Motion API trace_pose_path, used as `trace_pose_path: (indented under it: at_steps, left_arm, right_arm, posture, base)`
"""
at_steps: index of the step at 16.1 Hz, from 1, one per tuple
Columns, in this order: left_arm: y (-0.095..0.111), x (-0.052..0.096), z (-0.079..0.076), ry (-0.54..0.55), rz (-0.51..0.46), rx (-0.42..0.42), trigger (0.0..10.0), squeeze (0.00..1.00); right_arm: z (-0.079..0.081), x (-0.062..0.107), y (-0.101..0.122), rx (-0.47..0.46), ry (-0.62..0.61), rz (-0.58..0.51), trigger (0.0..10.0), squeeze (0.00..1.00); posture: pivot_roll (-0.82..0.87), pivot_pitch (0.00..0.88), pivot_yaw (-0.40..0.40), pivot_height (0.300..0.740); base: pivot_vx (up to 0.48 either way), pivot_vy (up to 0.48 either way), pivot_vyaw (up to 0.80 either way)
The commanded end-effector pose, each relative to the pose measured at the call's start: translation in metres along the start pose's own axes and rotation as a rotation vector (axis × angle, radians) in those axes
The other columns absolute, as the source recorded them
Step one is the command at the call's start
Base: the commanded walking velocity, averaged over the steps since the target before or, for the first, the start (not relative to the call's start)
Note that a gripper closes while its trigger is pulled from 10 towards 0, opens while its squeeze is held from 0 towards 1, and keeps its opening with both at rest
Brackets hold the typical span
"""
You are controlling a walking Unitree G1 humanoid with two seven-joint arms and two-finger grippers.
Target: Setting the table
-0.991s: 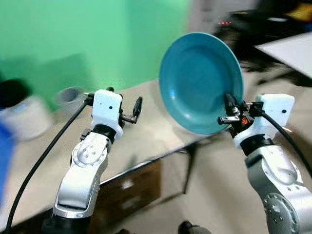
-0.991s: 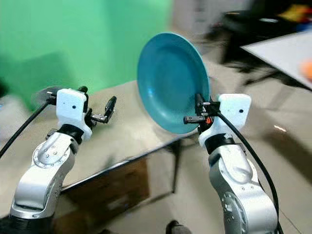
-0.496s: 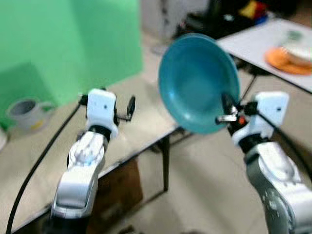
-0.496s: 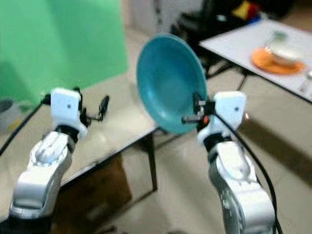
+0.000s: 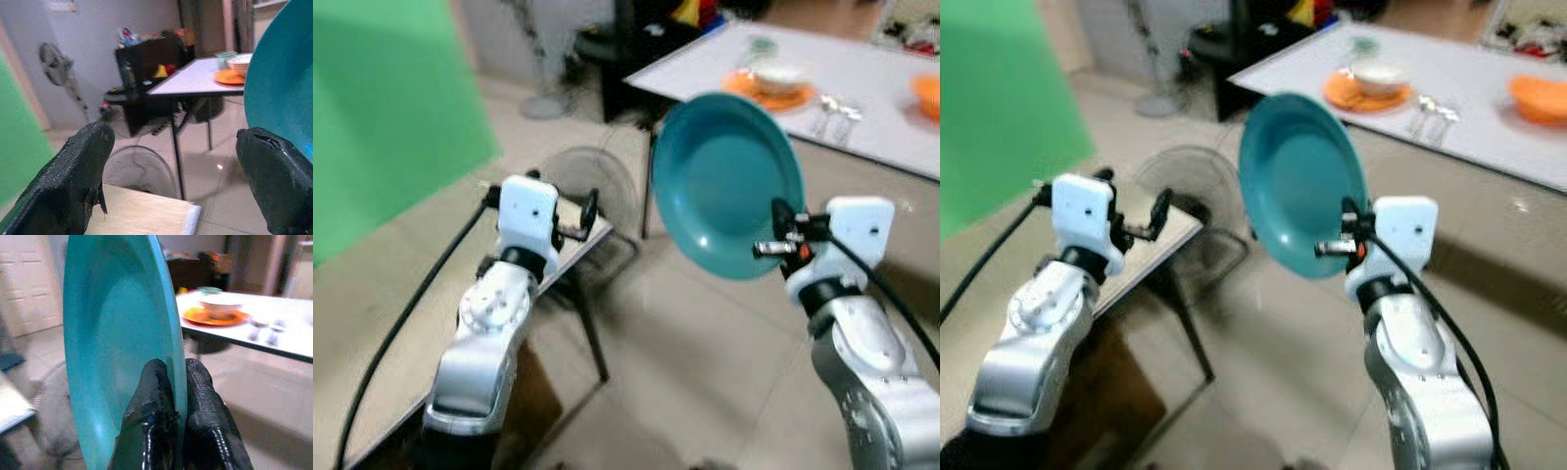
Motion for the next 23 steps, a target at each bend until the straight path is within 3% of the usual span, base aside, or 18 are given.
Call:
trace_pose_path:
  at_steps: [1, 3, 12, 19, 23]
  left_arm:
    - [0.002, -0.001, -0.001, -0.02, -0.005, 0.001, 10.0, 0.0]
    - [0.001, 0.0, -0.007, -0.055, 0.008, 0.002, 10.0, 0.0]
    - [0.003, 0.001, 0.001, -0.044, -0.004, 0.04, 10.0, 0.0]
    - [0.004, 0.004, 0.008, -0.009, -0.007, 0.039, 10.0, 0.0]
    - [0.004, 0.002, 0.01, -0.008, -0.003, 0.031, 10.0, 0.0]
  right_arm:
    - [-0.004, 0.002, 0.006, -0.009, -0.016, -0.031, 10.0, 0.0]
    - [-0.007, 0.005, 0.004, -0.005, -0.049, -0.009, 10.0, 0.0]
    - [-0.007, 0.0, 0.007, -0.083, -0.045, -0.008, 10.0, 0.0]
    - [-0.003, -0.002, 0.004, -0.106, -0.015, 0.001, 10.0, 0.0]
    - [0.002, -0.002, 0.003, -0.172, -0.003, 0.014, 10.0, 0.0]
  posture:
    - [0.01, 0.0, 0.081, 0.74]
    - [0.0, 0.0, 0.083, 0.74]
    - [0.01, 0.0, 0.077, 0.74]
    - [0.02, 0.0, 0.063, 0.74]
    - [0.02, 0.0, 0.07, 0.74]
  base:
    - [0.0, 0.0, -0.8]
    - [0.0, 0.0, -0.8]
    - [0.117, 0.0, -0.77]
    - [0.295, 0.0, 0.0]
    - [0.309, 0.0, 0.0]
Point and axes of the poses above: a point about 5 cm out from each wrist's last joint towards the gripper, its own x axis pointing back from the gripper into the wrist, its own y axis along the axis of the wrist's last joint, z = x × y, the point moved 3 cm from there along -x, pointing out of the wrist towards the gripper, and after that the axes turned 14 degrees about x, right-handed, at the moved point
